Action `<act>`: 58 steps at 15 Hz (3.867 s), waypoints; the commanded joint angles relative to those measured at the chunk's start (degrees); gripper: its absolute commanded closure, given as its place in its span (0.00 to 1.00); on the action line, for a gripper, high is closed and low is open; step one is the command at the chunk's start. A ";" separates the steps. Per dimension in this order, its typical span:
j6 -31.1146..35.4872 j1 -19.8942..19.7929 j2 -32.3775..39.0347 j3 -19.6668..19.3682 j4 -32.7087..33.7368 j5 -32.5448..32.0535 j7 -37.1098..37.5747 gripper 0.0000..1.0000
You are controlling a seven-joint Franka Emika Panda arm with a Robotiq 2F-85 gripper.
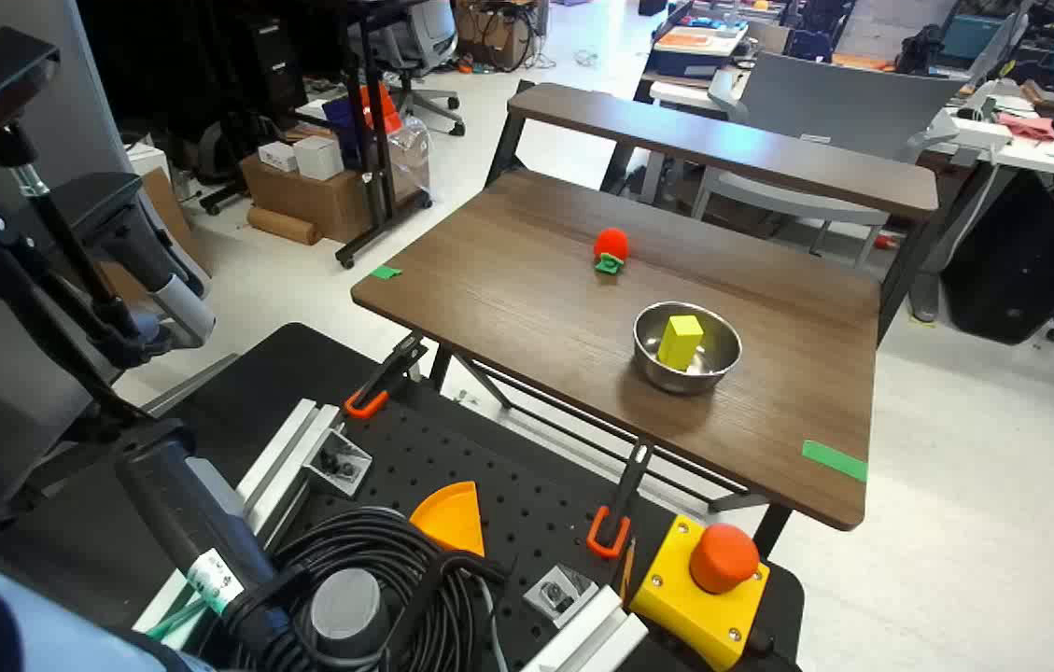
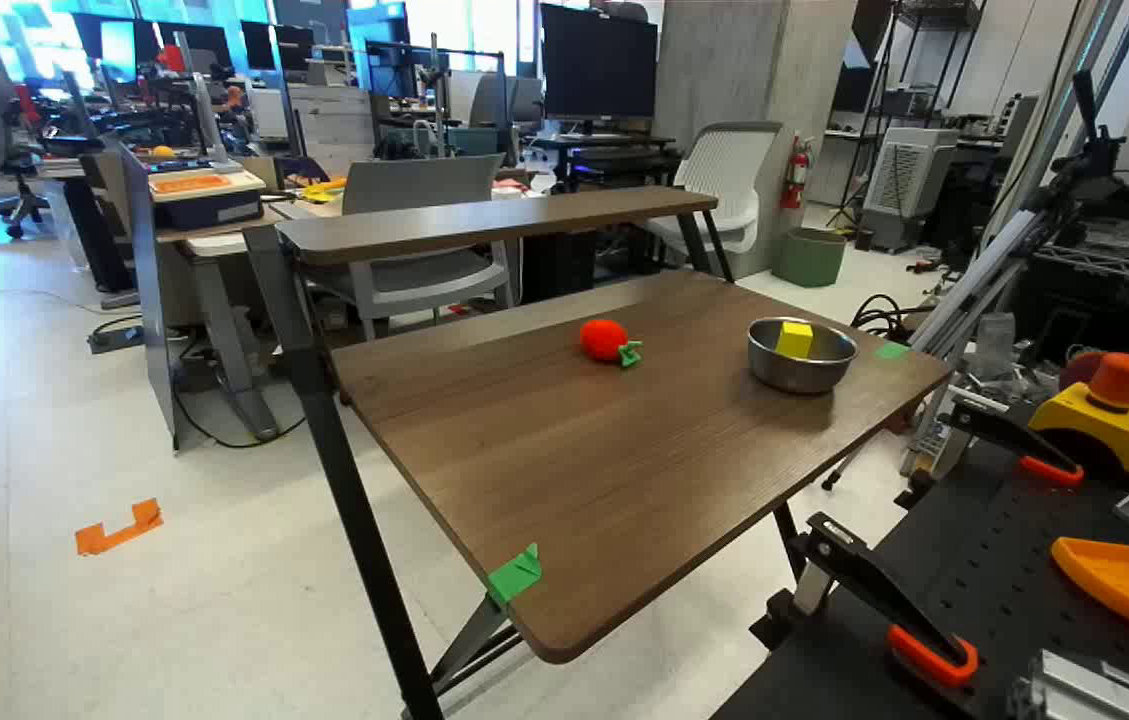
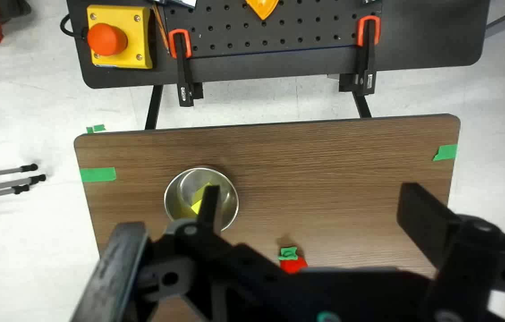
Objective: Remove the block from the pot
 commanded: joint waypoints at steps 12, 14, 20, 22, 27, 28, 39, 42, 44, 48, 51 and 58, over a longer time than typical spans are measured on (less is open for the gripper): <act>-0.12 -0.66 0.03 0.58 0.11 0.36 -0.30 0.00; -0.12 -0.66 0.03 0.58 0.11 0.36 -0.30 0.00; -0.12 -0.66 0.03 0.58 0.11 0.36 -0.30 0.00; -0.12 -0.66 0.03 0.58 0.11 0.36 -0.30 0.00; 5.85 -2.53 7.50 -0.93 1.27 -0.14 0.52 0.00; 8.09 -3.25 10.25 -1.32 1.90 -0.38 0.52 0.00; 20.36 -6.85 33.76 -4.74 10.88 6.47 4.97 0.00; 22.84 -7.05 38.93 -4.79 13.17 7.56 6.66 0.00; 24.42 -7.15 41.89 -4.94 14.25 6.85 8.53 0.00; 26.16 -7.08 47.87 -5.52 16.79 6.12 12.20 0.00; 27.19 -6.77 51.72 -6.08 18.57 5.88 14.89 0.00; 27.50 -6.29 59.68 -6.91 24.17 6.40 19.32 0.00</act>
